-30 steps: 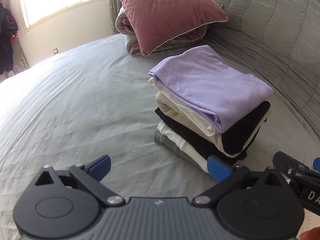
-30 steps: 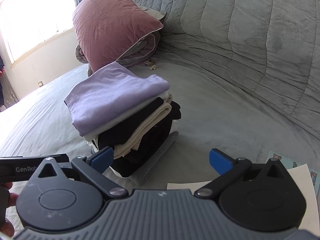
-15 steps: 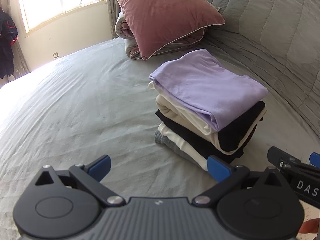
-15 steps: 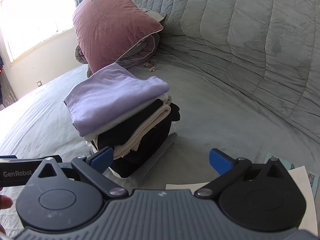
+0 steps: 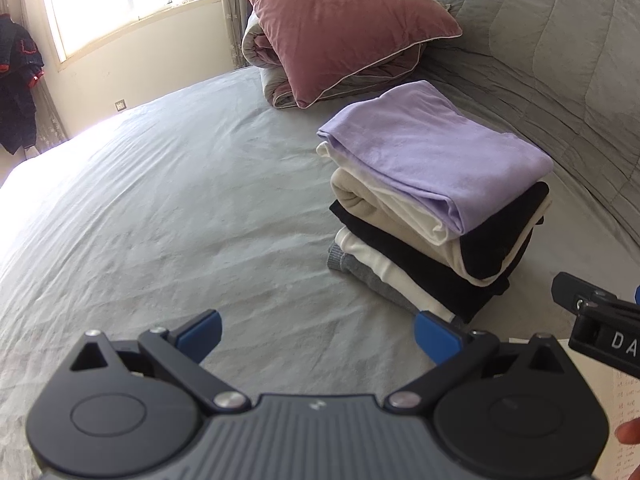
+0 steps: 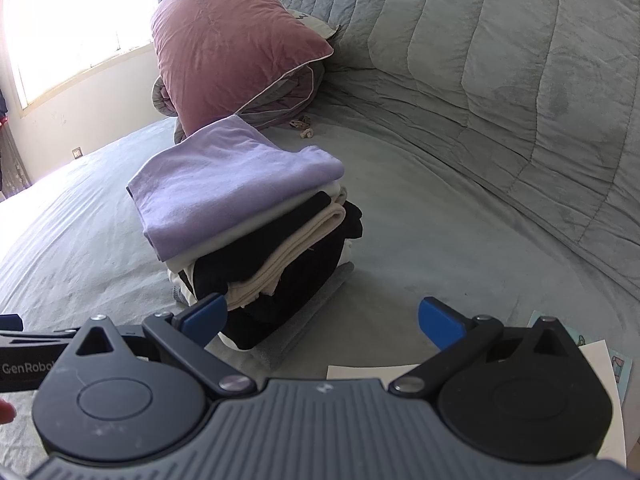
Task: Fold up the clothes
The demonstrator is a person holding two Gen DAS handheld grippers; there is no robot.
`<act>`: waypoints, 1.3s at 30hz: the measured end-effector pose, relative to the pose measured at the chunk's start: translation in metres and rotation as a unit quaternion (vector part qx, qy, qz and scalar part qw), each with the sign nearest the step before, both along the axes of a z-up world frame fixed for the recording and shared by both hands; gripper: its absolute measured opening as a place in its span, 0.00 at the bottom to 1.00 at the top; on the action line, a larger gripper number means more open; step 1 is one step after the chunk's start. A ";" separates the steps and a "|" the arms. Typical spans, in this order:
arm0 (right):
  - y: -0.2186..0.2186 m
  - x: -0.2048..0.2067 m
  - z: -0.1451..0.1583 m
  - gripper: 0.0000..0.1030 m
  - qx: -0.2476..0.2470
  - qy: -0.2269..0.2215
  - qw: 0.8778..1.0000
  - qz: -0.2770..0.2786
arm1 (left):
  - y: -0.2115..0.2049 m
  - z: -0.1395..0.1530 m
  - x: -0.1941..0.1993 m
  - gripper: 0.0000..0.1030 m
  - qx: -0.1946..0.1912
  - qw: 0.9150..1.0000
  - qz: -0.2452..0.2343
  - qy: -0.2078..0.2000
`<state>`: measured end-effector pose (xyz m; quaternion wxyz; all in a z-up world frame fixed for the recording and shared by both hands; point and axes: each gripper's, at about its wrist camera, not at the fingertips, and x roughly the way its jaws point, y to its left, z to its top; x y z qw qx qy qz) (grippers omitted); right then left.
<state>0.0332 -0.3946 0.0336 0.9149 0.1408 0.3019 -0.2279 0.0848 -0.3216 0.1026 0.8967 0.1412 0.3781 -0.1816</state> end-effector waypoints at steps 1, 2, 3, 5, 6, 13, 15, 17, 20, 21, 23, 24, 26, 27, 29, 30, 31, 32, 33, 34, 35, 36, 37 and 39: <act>0.000 0.000 0.000 1.00 -0.001 0.000 1.000 0.001 | 0.000 -0.001 0.000 1.00 0.001 1.000 0.000 0.001; 0.000 0.000 0.000 1.00 -0.002 0.000 1.000 0.001 | 0.000 -0.002 0.000 1.00 0.002 1.000 0.000 0.002; 0.001 0.000 0.000 1.00 -0.002 0.000 1.000 0.001 | 0.000 -0.003 0.000 1.00 0.003 1.000 0.000 0.003; 0.001 0.000 0.001 1.00 -0.004 0.000 1.000 0.001 | 0.000 -0.004 0.000 1.00 0.004 1.000 -0.001 0.005; 0.001 0.000 0.001 1.00 -0.004 0.000 1.000 0.001 | -0.001 -0.005 0.000 1.00 0.005 1.000 -0.002 0.005; 0.001 0.001 0.001 1.00 -0.004 0.001 1.000 0.002 | 0.000 -0.006 -0.002 1.00 0.010 1.000 -0.003 0.005; 0.001 0.000 0.001 1.00 -0.005 0.001 1.000 0.002 | 0.000 -0.006 -0.002 1.00 0.010 1.000 -0.003 0.005; 0.002 0.000 0.001 1.00 -0.005 0.001 1.000 0.002 | 0.000 -0.006 -0.002 1.00 0.010 1.000 -0.005 0.007; 0.002 0.000 0.001 1.00 -0.006 0.001 1.000 0.002 | 0.001 -0.006 -0.002 1.00 0.010 1.000 -0.006 0.009; 0.002 0.000 0.001 1.00 -0.006 0.001 1.000 0.002 | 0.001 -0.007 -0.002 1.00 0.011 1.000 -0.006 0.009; 0.003 0.000 0.001 1.00 -0.007 0.002 1.000 0.002 | 0.001 -0.007 -0.002 1.00 0.011 1.000 -0.006 0.010; 0.003 0.000 0.001 1.00 -0.007 0.002 1.000 0.001 | 0.001 -0.007 -0.002 1.00 0.011 1.000 -0.007 0.010; 0.002 -0.001 0.001 1.00 -0.008 0.002 1.000 0.000 | 0.001 -0.007 -0.003 1.00 0.012 1.000 -0.006 0.011; 0.002 -0.001 0.001 1.00 -0.008 0.002 1.000 -0.001 | 0.001 -0.007 -0.003 1.00 0.012 1.000 -0.006 0.011; 0.002 -0.001 0.001 1.00 -0.008 0.001 1.000 -0.001 | 0.002 -0.007 -0.003 1.00 0.012 1.000 -0.006 0.011; 0.002 -0.001 0.001 1.00 -0.008 0.001 1.000 -0.001 | 0.002 -0.007 -0.003 1.00 0.011 1.000 -0.006 0.012; 0.002 -0.001 0.002 1.00 -0.009 0.000 1.000 -0.001 | 0.003 -0.006 -0.004 1.00 0.011 1.000 -0.007 0.012; 0.002 -0.001 0.003 1.00 -0.009 0.000 1.000 0.001 | 0.003 -0.006 -0.004 1.00 0.010 1.000 -0.007 0.013; 0.002 -0.001 0.004 1.00 -0.008 -0.001 1.000 0.003 | 0.004 -0.006 -0.005 1.00 0.009 1.000 -0.007 0.015; 0.002 0.000 0.005 1.00 -0.008 -0.002 1.000 0.005 | 0.006 -0.004 -0.006 0.99 0.007 1.000 -0.008 0.018; 0.003 -0.001 0.007 1.00 -0.009 -0.007 1.000 0.008 | 0.007 -0.002 -0.008 1.00 0.005 1.000 -0.010 0.020; 0.005 -0.003 0.011 1.00 -0.009 -0.010 1.000 0.011 | 0.010 0.000 -0.010 1.00 0.002 1.000 -0.013 0.022; 0.008 -0.005 0.014 1.00 -0.009 -0.014 1.000 0.015 | 0.013 0.002 -0.013 1.00 0.001 1.000 -0.015 0.022; 0.013 -0.010 0.021 1.00 -0.008 -0.020 1.000 0.022 | 0.020 0.007 -0.018 1.00 0.000 1.000 -0.014 0.018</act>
